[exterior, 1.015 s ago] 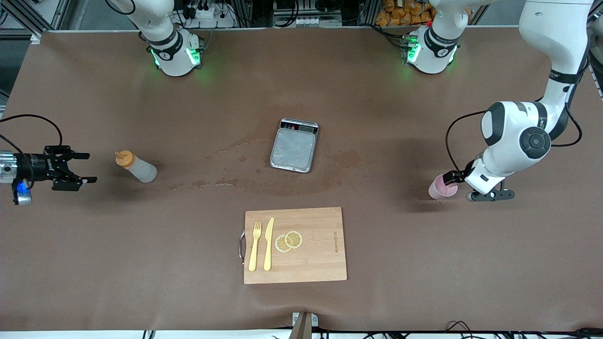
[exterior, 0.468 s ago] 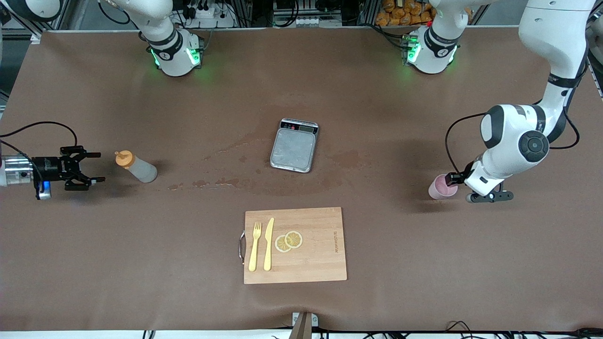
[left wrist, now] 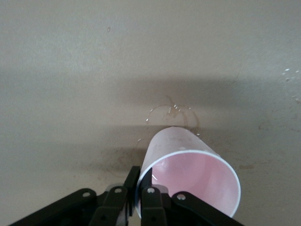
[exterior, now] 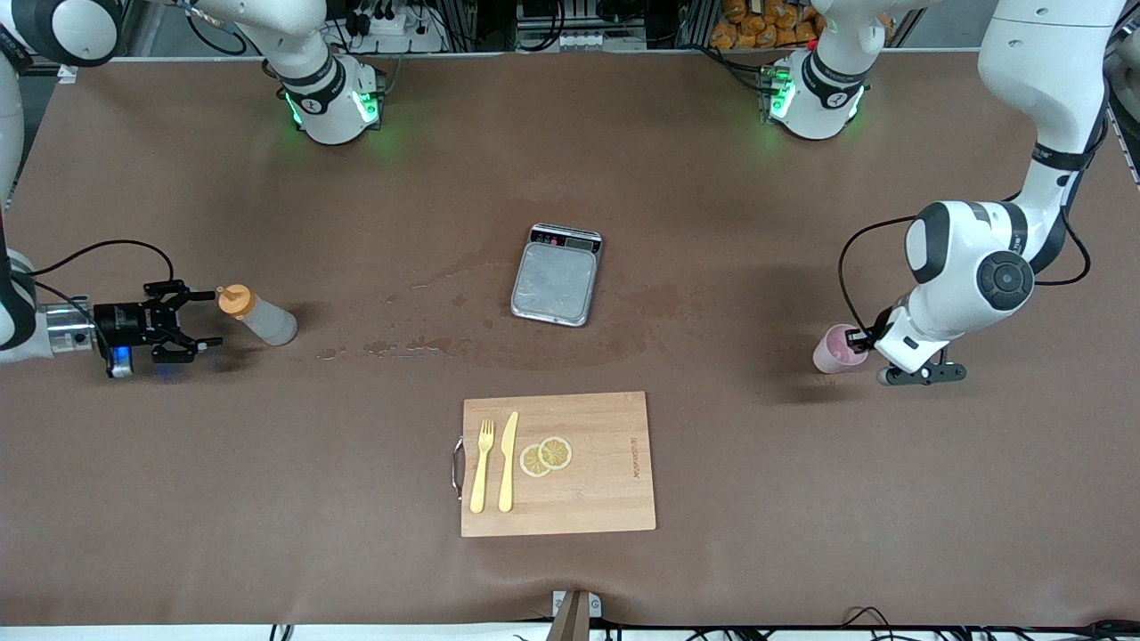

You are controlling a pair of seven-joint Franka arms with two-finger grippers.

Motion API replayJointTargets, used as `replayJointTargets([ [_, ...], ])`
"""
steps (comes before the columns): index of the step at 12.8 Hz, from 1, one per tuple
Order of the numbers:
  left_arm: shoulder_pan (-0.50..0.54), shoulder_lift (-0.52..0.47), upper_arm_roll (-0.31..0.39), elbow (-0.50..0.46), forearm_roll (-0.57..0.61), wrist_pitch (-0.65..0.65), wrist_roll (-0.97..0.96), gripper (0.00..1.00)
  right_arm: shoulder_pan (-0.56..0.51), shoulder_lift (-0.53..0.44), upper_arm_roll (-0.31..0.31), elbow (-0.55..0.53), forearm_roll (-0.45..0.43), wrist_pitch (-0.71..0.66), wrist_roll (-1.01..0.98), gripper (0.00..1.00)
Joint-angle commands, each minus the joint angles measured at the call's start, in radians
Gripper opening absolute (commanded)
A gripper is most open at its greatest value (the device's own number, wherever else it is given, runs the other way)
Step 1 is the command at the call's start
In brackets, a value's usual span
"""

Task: Add sauce to pink cup with both arms
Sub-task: 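Grasp the pink cup with the left gripper while the right gripper grasps the bottle, then carry the pink cup onto the metal tray with the left gripper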

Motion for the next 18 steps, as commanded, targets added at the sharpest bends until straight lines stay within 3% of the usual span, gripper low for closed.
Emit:
replayJointTargets([
  [1, -0.002, 0.008, 0.001, 0.007, -0.012, 0.007, -0.003, 0.0, -0.033, 0.046, 0.02, 0.024, 0.047, -0.022, 0.019, 1.0],
  [5, -0.009, -0.034, -0.014, 0.008, -0.01, -0.007, 0.008, 0.0, -0.032, 0.066, 0.02, 0.024, 0.061, -0.056, 0.02, 1.0],
  [8, -0.004, -0.064, -0.079, 0.007, -0.012, -0.022, -0.023, 0.0, -0.026, 0.101, 0.02, 0.02, 0.1, -0.108, 0.025, 1.0],
  [18, -0.009, -0.108, -0.384, 0.028, -0.01, -0.073, -0.526, 0.0, -0.018, 0.135, 0.023, 0.012, 0.153, -0.156, 0.028, 1.0],
])
